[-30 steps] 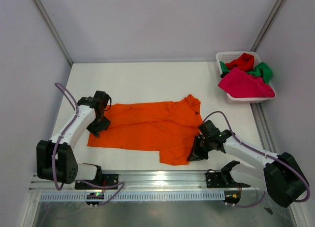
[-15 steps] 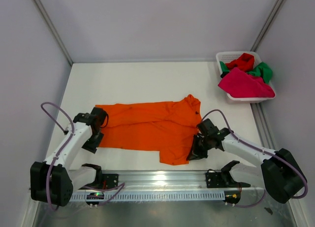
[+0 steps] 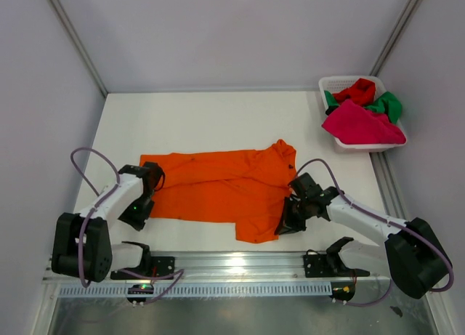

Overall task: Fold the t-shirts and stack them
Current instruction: Grap the side of the flattened tshirt closest away from the robot with both arms

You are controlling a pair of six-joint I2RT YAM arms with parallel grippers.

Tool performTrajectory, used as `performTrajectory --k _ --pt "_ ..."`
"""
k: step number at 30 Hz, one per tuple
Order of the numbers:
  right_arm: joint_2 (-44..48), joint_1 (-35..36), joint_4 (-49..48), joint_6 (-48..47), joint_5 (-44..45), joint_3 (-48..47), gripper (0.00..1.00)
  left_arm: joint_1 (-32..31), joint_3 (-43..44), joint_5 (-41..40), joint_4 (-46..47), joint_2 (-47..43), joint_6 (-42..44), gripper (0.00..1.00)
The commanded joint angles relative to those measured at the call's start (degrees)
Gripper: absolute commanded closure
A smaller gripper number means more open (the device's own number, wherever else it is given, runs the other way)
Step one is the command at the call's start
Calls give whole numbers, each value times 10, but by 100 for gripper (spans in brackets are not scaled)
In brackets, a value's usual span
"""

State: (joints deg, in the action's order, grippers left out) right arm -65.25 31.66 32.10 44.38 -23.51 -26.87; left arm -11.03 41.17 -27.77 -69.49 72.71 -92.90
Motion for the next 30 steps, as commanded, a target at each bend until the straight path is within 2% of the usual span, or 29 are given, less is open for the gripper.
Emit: performTrajectory --k 1,15,24,30 --pt "13 2 7 -13 10 -22 97 -2 19 -45 7 30 -28 46" --pt "64 2 45 -25 36 -12 97 -2 18 -84 23 66 -73 45" --pt "35 -26 82 -110 48 -57 97 -2 -10 -84 136 78 -67 45" --pt "24 -32 90 -125 51 -71 97 -2 -21 -88 146 83 -69 45"
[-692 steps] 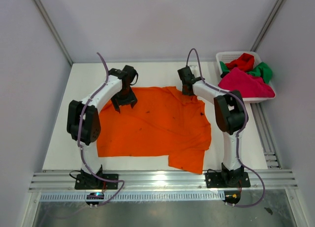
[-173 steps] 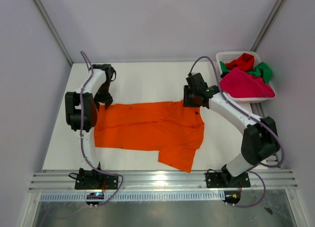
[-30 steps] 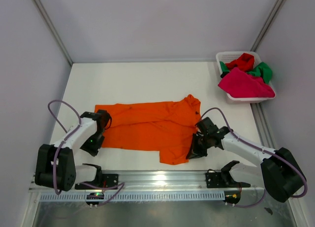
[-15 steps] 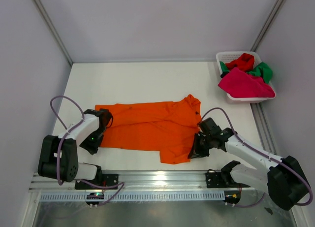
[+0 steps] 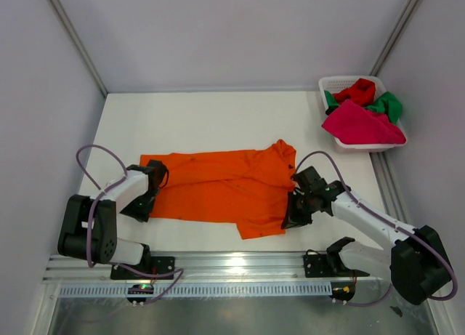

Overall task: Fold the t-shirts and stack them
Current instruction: Grap the side of the flattened tshirt closest away from the robot with both arms

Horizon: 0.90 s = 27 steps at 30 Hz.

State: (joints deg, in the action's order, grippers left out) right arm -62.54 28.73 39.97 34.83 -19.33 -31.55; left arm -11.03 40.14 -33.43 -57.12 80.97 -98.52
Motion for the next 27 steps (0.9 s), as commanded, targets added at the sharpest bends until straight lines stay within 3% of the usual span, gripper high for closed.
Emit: performTrajectory --k 1,11,12,16,17,19,27 --pt "-6 -3 13 -31 11 -28 97 -2 -15 -32 27 -2 -12 45" --pt "-4 -9 28 -36 22 -46 97 -1 -20 -44 29 0 -10 48" --pt "-3 -9 33 -36 26 -47 97 -1 -22 -46 31 -1 -11 51" --pt "2 -10 44 -39 38 -55 97 -1 -27 -51 34 2 -14 92" --pt "3 -10 49 -40 39 -56 97 -2 -26 -49 37 2 -14 96" --pt "2 -10 52 -42 44 -62 97 -2 -25 -46 40 2 -12 100" --pt "-5 -23 75 -53 86 -126 97 -2 -8 -26 46 30 13 100"
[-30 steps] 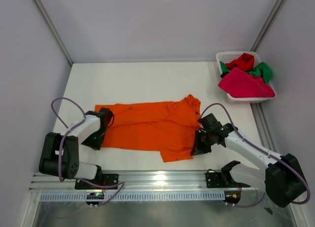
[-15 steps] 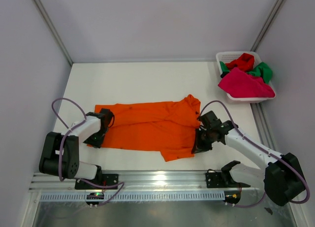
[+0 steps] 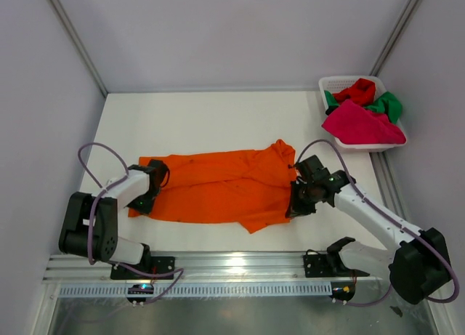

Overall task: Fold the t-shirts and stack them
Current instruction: Grap the side of the flattened tshirt closest away from the robot with both arms

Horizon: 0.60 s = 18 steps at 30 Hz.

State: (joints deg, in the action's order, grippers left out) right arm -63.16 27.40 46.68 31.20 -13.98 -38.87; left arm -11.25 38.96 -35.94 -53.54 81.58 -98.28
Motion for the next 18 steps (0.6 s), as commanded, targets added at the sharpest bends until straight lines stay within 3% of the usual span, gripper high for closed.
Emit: performTrajectory --k 1,18 --pt "-6 -13 10 -21 35 -62 97 1 11 1 5 27 16 100" --pt "-150 -44 -7 -79 81 -239 97 0 220 -10 -93 52 120 100"
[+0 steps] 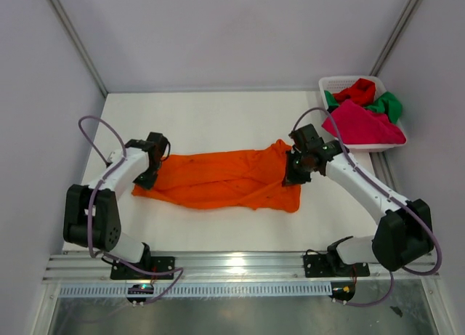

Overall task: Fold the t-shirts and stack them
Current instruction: Grap the side of the flattened tshirt closest away from the robot with both arms, then fold the other side of the tshirt into a rectangle

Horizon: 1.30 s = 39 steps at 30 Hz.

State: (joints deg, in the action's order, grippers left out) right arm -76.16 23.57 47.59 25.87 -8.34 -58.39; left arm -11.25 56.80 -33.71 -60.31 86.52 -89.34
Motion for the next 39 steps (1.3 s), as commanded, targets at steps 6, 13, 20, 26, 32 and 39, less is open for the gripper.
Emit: performTrajectory --k 6,13,20,26,32,39 --pt "-90 -31 -24 -48 45 -123 97 1 112 -47 -9 39 86 100" --pt "-174 -62 -30 -64 60 -209 97 4 203 -50 -17 111 135 100" --pt "-216 -75 -28 -73 79 -262 97 16 268 -49 -19 160 166 100" --pt "-249 -95 -17 -85 81 -308 97 30 310 -43 -19 189 188 100" --pt "-277 -105 -15 -91 103 -339 97 38 329 -26 -9 210 204 100" --pt "-309 -106 -7 -93 100 -370 97 41 350 6 0 260 231 100"
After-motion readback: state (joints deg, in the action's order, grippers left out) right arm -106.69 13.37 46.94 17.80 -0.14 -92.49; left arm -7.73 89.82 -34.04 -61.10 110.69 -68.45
